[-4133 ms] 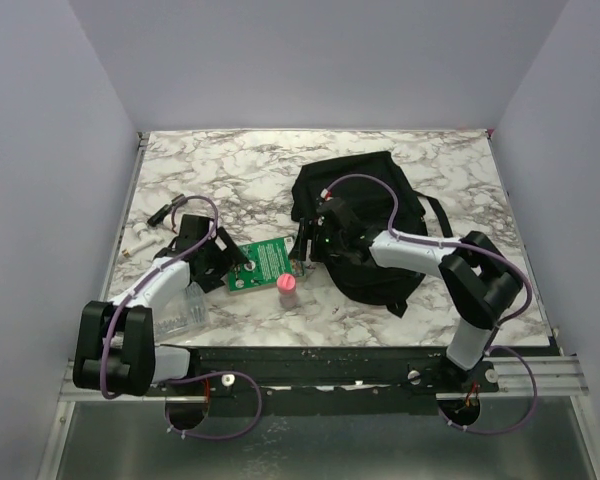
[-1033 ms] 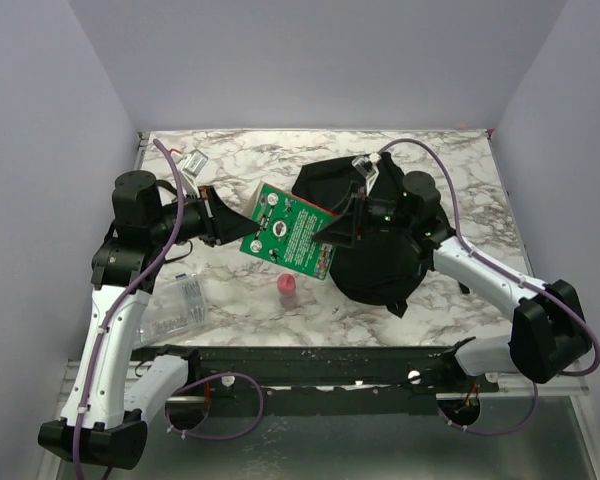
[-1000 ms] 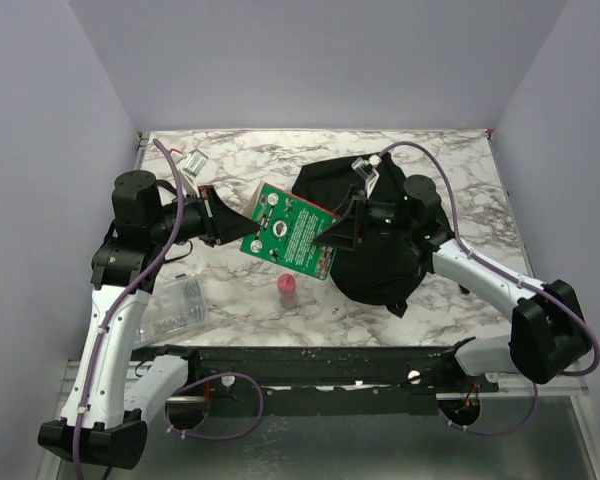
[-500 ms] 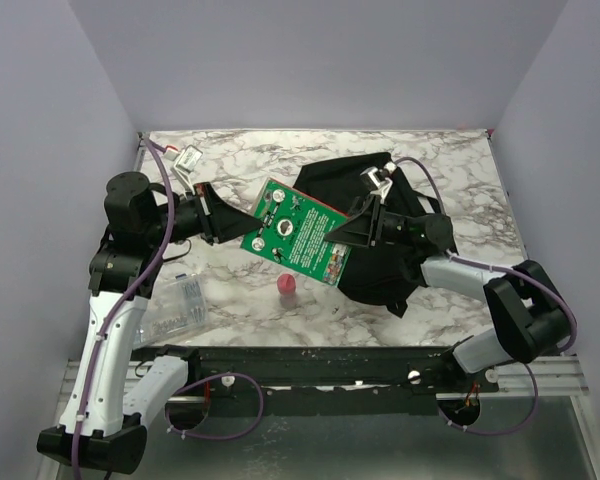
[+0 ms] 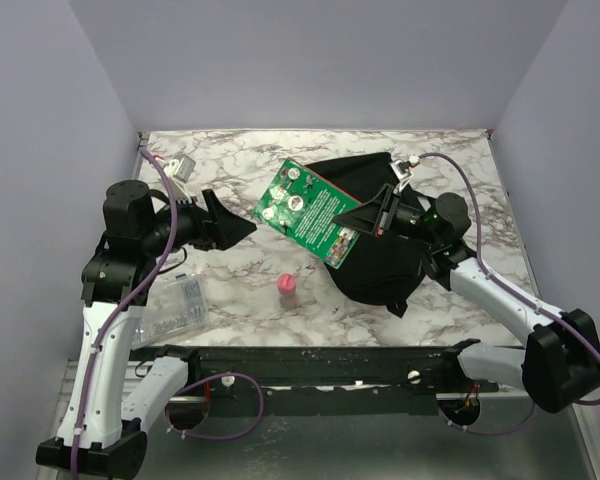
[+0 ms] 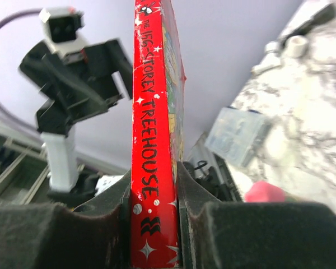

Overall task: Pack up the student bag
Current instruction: Pick up the book from the center of the board.

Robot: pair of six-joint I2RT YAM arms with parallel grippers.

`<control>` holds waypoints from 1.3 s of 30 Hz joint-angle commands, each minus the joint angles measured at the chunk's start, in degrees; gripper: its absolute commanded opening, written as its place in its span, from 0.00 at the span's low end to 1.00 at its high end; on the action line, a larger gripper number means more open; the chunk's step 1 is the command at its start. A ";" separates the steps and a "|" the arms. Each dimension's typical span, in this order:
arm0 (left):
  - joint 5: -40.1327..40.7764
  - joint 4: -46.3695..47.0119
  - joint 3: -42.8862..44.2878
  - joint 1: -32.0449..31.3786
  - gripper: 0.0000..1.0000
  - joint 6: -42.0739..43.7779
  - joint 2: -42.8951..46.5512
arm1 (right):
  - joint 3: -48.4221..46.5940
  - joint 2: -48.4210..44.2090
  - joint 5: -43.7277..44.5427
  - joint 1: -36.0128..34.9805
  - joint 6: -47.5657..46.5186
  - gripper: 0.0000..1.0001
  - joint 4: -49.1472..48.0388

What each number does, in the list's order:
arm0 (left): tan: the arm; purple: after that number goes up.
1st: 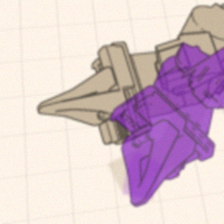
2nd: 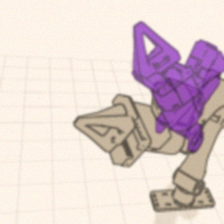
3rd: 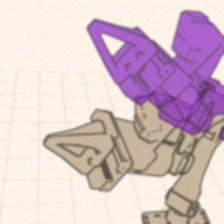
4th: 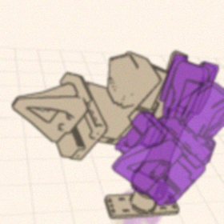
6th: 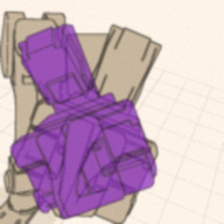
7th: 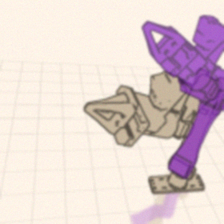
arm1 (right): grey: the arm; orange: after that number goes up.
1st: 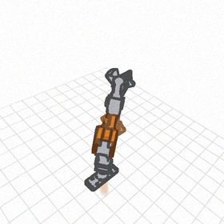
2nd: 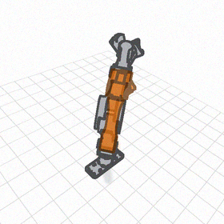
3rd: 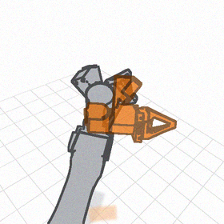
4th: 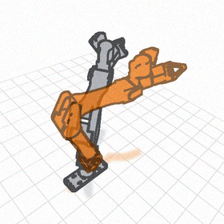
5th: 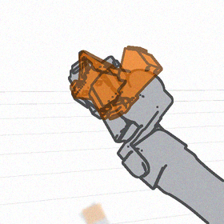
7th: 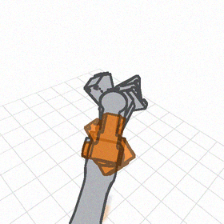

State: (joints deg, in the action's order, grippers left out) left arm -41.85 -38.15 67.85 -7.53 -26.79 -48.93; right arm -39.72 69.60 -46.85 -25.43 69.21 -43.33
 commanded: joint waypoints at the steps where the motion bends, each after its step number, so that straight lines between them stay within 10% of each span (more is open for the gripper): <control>1: 6.99 -5.19 1.21 -0.07 0.80 5.59 3.29 | -2.58 -3.13 4.21 1.42 -6.90 0.01 13.57; 5: 3.89 -5.00 2.61 -0.03 0.98 6.22 1.90 | -4.31 -2.99 -3.60 1.35 -9.33 0.01 13.79; 13: -6.24 -2.04 3.25 -0.07 0.98 4.32 -2.57 | -4.93 -6.23 -15.82 1.28 -9.69 0.01 12.22; 23: -28.84 27.51 -7.95 -5.09 0.94 -13.30 -1.66 | -1.05 -5.84 -21.75 1.27 7.50 0.00 -12.17; 33: -25.47 32.93 -9.57 -8.99 0.17 -18.89 -0.92 | -0.82 -5.79 -17.20 1.20 7.02 0.01 -10.35; 35: -21.70 33.29 -9.17 -8.99 0.00 -19.88 -0.32 | 0.85 -6.00 -14.27 1.24 8.83 0.09 -12.76; 39: -12.11 33.80 -9.89 -8.99 0.00 -20.91 2.44 | 4.90 -5.29 -9.97 0.59 15.50 0.41 -21.59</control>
State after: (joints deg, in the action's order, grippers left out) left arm -65.01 -8.71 57.82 -16.40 -45.63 -49.56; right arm -37.98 64.20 -63.72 -24.08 78.63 -55.96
